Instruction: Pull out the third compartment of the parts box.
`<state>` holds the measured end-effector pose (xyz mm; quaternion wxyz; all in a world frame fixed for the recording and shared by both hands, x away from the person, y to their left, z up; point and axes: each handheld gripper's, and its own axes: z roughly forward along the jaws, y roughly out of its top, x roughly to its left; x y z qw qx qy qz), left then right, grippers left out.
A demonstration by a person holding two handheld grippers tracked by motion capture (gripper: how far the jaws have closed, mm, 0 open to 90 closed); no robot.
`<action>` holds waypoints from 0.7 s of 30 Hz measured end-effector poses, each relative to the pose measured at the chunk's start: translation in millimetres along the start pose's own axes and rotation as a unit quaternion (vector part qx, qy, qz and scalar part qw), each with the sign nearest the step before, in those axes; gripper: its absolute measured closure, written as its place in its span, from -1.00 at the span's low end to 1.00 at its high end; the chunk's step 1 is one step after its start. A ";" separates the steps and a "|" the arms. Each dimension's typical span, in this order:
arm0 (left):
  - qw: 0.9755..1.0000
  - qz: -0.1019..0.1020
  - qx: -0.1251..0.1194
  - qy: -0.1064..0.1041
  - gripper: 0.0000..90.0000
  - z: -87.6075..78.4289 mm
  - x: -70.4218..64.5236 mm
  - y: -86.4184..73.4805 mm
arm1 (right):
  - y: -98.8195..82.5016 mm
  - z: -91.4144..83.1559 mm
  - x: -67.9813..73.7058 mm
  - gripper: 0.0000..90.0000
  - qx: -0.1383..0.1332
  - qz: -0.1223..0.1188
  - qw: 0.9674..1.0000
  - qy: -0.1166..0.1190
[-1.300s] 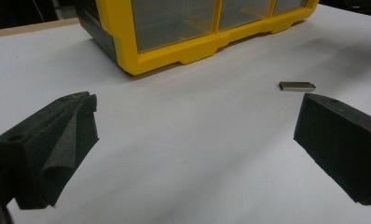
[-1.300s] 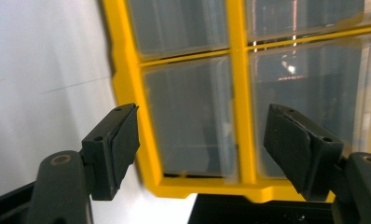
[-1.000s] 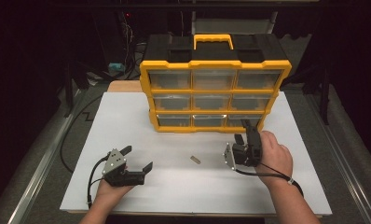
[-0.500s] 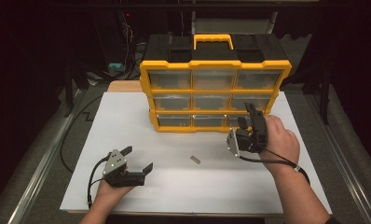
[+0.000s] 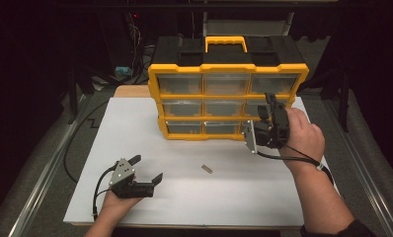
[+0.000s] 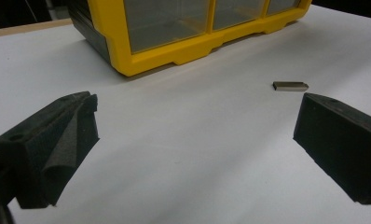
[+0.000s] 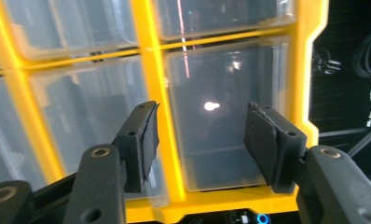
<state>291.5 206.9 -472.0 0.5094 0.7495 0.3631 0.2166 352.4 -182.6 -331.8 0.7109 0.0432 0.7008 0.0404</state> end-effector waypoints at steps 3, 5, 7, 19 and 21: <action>1.000 0.000 -0.001 0.000 -0.98 -0.1 -0.1 0.0 | -0.9 2.5 -6.3 0.10 0.000 0.002 1.000 -0.012; 1.000 0.001 0.002 -0.001 -0.98 -0.1 -0.4 -0.2 | -1.1 2.5 -8.3 0.14 0.005 0.006 1.000 -0.013; 1.000 0.000 -0.001 -0.001 -0.98 -0.2 -0.2 0.1 | -1.7 3.2 -12.1 0.18 0.005 0.005 1.000 -0.023; 1.000 0.002 0.001 -0.001 -0.98 -0.3 -1.0 -0.4 | -7.3 16.1 -27.0 0.42 0.021 0.000 0.998 -0.063; 1.000 0.001 0.000 -0.001 -0.98 -0.4 -0.9 -0.3 | -8.0 17.4 -27.3 0.45 0.018 0.001 0.998 -0.064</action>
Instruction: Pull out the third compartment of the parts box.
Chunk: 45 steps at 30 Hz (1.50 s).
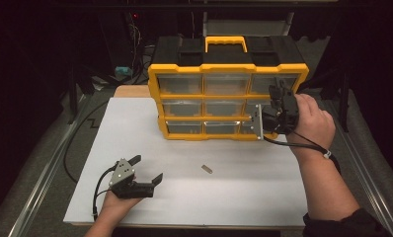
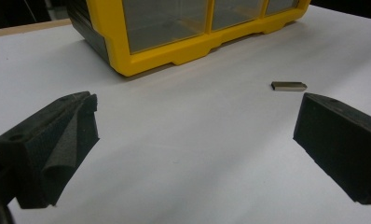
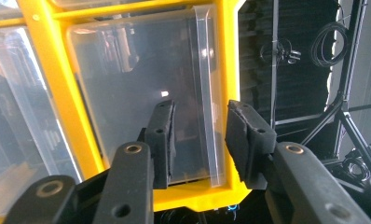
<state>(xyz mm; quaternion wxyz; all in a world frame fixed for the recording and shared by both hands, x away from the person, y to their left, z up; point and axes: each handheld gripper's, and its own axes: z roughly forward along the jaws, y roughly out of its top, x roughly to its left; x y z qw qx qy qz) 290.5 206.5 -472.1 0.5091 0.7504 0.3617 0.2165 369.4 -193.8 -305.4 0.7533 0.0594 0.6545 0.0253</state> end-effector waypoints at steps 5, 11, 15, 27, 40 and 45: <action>1.000 0.001 0.001 0.000 -0.98 0.4 -0.3 -0.3 | -0.6 5.5 -1.0 0.54 0.001 -0.009 1.000 -0.009; 1.000 -0.001 0.000 -0.001 -0.98 0.6 -0.1 -0.3 | -2.1 10.9 -2.4 0.64 0.005 -0.017 1.000 -0.015; 1.000 -0.002 0.000 -0.002 -0.98 0.8 -0.2 -0.2 | -2.0 12.8 -2.3 0.71 0.001 -0.025 1.000 -0.015; 1.000 -0.002 0.000 -0.004 -0.98 0.9 -1.2 -0.3 | 1.0 16.2 1.5 0.84 0.010 -0.040 0.999 -0.032; 1.000 -0.001 -0.001 -0.003 -0.98 1.9 -1.5 0.3 | 1.6 14.6 -0.5 0.87 0.013 -0.051 0.998 -0.027; 1.000 0.000 -0.002 -0.005 -0.98 1.0 -1.5 0.4 | 2.1 12.4 -0.9 0.87 0.011 -0.050 0.998 -0.026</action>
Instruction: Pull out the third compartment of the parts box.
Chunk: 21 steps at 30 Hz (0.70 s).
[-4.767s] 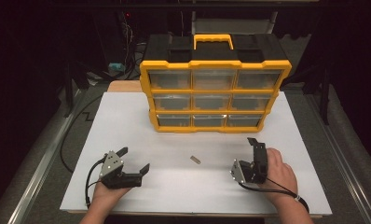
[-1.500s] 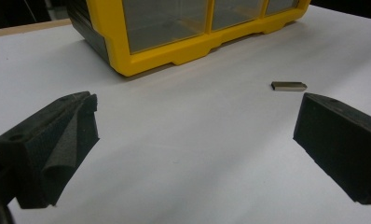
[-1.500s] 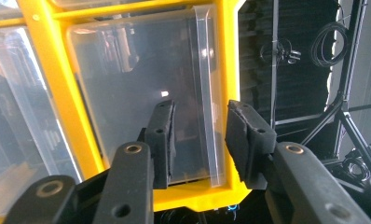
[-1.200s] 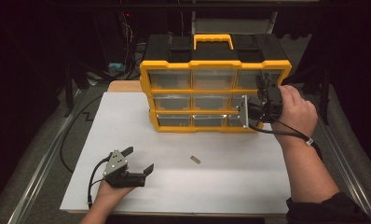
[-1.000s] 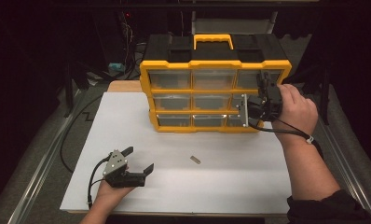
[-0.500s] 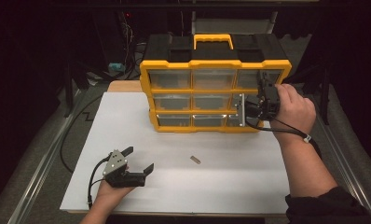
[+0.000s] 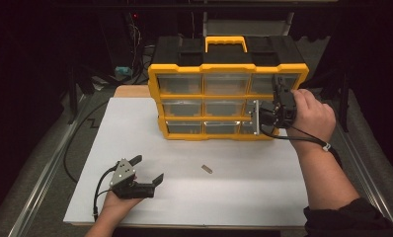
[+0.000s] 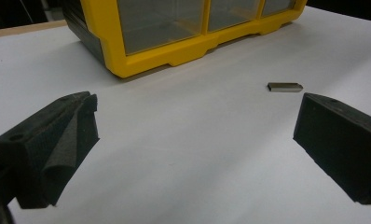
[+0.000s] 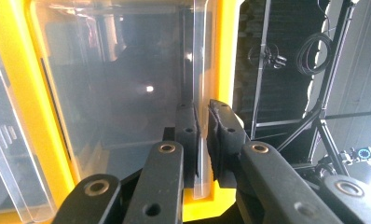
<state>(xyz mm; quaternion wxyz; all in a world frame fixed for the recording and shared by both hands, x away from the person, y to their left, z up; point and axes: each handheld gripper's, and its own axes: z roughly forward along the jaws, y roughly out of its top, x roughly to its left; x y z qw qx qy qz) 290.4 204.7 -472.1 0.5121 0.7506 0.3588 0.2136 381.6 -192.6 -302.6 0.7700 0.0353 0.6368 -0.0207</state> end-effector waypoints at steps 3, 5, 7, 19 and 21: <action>1.000 -0.001 0.001 0.000 -0.98 0.6 0.1 -0.1 | -0.1 -1.3 -0.5 0.87 -0.004 -0.001 1.000 0.000; 1.000 0.001 0.003 -0.001 -0.98 0.9 -0.2 -0.2 | -0.5 -3.0 -1.1 0.87 -0.003 -0.003 1.000 0.001; 1.000 0.003 0.003 0.000 -0.98 0.7 -0.5 -0.2 | -1.2 -4.4 -1.4 0.87 -0.004 -0.003 1.000 0.001; 1.000 0.004 0.003 0.001 -0.98 0.1 -1.9 -0.4 | -5.8 -19.8 -4.4 0.87 -0.012 -0.003 1.000 0.001; 1.000 0.005 0.003 0.002 -0.98 0.1 -2.1 -0.4 | -6.5 -22.1 -5.4 0.86 -0.013 -0.005 1.000 0.002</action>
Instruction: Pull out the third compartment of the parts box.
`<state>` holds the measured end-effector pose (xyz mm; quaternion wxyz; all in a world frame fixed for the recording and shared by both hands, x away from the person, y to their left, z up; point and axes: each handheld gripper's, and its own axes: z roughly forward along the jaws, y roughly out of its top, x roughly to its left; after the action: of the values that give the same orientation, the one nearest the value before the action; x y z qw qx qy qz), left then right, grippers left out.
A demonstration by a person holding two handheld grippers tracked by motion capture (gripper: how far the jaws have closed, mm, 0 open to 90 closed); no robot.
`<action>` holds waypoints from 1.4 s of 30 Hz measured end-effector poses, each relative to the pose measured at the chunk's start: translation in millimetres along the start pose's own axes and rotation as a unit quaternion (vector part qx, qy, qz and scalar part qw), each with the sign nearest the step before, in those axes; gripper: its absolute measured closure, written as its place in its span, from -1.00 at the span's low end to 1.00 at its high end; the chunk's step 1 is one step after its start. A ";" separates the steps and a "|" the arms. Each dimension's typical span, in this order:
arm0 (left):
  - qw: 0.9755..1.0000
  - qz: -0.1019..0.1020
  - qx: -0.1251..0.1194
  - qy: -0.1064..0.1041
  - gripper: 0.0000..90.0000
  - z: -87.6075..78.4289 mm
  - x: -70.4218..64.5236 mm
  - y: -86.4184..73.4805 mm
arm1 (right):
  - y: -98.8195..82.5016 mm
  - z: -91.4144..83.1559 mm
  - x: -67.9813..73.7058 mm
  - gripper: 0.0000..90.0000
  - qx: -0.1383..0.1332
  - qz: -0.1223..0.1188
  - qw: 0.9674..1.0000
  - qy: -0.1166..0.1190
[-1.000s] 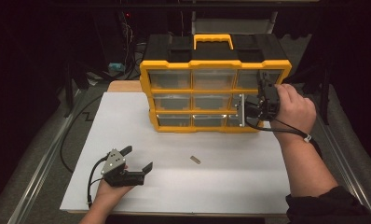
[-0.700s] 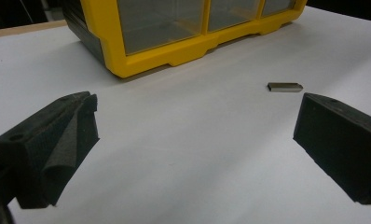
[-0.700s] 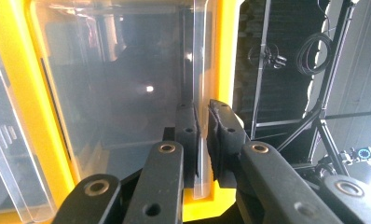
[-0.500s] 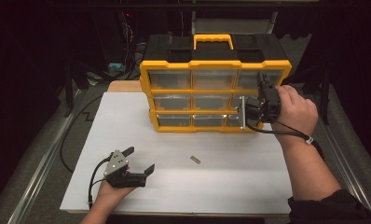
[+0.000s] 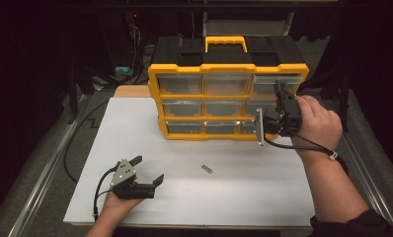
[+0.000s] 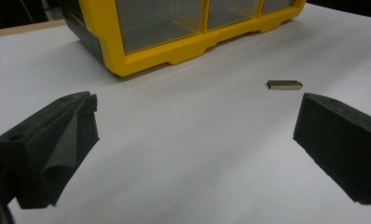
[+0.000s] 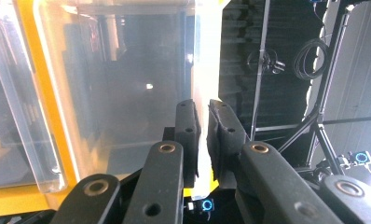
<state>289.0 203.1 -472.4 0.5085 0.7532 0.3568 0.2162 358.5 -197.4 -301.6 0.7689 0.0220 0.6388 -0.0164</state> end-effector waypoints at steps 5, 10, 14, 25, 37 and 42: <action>1.000 0.000 0.001 0.000 -0.98 0.7 0.1 0.2 | -0.3 -4.2 -0.8 0.85 -0.002 0.003 1.000 0.003; 1.000 0.002 0.001 -0.001 -0.98 1.8 -0.2 0.6 | 0.0 -5.9 -3.7 0.43 -0.003 0.005 1.000 0.026; 1.000 0.001 0.001 0.000 -0.98 2.1 -0.2 0.6 | 0.1 -8.5 -7.8 0.28 -0.003 0.007 0.999 0.033; 1.000 0.003 -0.001 0.004 -0.98 0.1 -0.6 0.0 | 3.4 -3.3 -24.2 -0.22 -0.001 0.022 0.998 0.056; 1.000 0.005 -0.004 0.005 -0.98 0.4 -1.4 1.2 | 3.4 5.2 -18.5 0.07 0.022 0.010 0.997 0.069; 1.000 0.006 -0.004 0.004 -0.98 0.2 -1.5 1.4 | 1.8 4.5 -13.0 0.34 0.018 0.009 0.998 0.065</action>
<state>288.6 201.5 -471.2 0.5089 0.7522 0.3536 0.2240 360.6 -195.9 -288.0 0.7252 0.0426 0.6870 -0.0191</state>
